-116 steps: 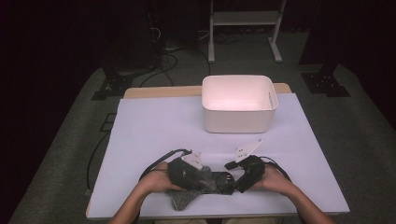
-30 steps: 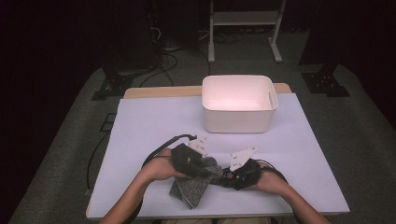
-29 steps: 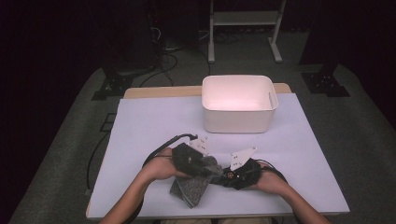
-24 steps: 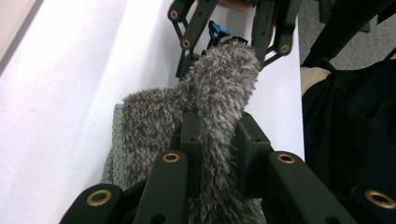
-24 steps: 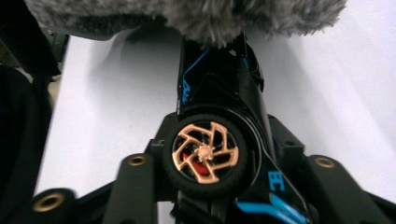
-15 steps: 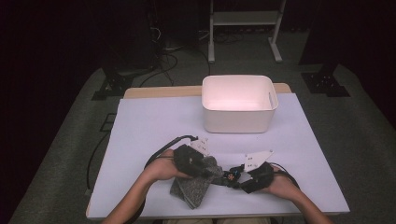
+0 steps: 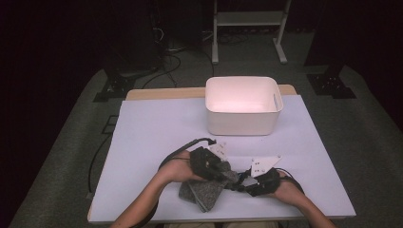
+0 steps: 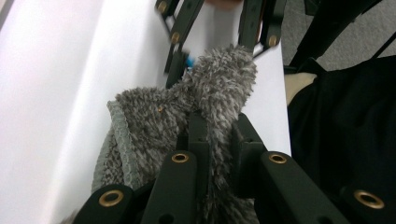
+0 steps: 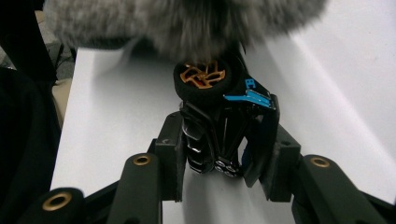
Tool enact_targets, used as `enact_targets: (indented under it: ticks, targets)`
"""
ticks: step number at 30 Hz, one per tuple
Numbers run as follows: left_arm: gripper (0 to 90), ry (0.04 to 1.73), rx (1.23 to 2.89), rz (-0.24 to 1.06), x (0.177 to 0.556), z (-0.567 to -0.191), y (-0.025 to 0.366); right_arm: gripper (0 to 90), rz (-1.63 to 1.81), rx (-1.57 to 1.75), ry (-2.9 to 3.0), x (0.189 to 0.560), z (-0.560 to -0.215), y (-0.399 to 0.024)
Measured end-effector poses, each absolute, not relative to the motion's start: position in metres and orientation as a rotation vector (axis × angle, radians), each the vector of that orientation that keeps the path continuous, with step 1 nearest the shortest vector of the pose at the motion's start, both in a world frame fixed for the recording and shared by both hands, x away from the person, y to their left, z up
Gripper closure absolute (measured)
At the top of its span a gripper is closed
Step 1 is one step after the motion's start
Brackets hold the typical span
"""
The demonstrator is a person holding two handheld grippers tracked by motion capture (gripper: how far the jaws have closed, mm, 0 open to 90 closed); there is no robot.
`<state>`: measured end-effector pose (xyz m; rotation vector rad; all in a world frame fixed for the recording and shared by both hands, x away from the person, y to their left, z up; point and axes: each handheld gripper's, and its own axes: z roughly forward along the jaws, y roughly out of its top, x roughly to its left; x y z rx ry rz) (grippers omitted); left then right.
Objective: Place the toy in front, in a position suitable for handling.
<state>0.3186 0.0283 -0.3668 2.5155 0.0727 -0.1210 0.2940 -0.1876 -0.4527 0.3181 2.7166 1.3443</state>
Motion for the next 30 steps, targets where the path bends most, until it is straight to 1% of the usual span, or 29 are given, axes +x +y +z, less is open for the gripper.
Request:
enact_targets:
  ticks: [4,7,11,15,18,21,27,30]
  targets:
    - [81.0,0.051,2.511,-0.151,0.323,-0.368,0.012,57.0,1.365,0.338,2.707,0.294,-0.454,-0.188]
    - [80.2,0.064,2.504,-0.19,0.327,-0.371,0.009,56.9,1.368,0.345,2.705,0.293,-0.454,-0.188]
    - [80.3,0.076,2.495,-0.188,0.327,-0.37,0.017,57.0,1.36,0.338,2.702,0.293,-0.454,-0.188]
    - [79.7,0.131,2.469,-0.176,0.331,-0.371,0.039,57.0,1.359,0.339,2.698,0.292,-0.454,-0.188]
    - [79.7,0.154,2.442,-0.184,0.332,-0.373,0.046,57.0,1.358,0.332,2.696,0.293,-0.454,-0.187]
    - [79.7,0.134,2.448,-0.183,0.331,-0.373,0.039,56.9,1.357,0.331,2.695,0.293,-0.455,-0.187]
    - [79.6,0.074,2.463,-0.186,0.33,-0.372,0.01,56.9,1.36,0.342,2.69,0.292,-0.455,-0.187]
    - [79.6,0.075,2.464,-0.188,0.332,-0.373,0.011,56.9,1.361,0.338,2.685,0.292,-0.455,-0.187]
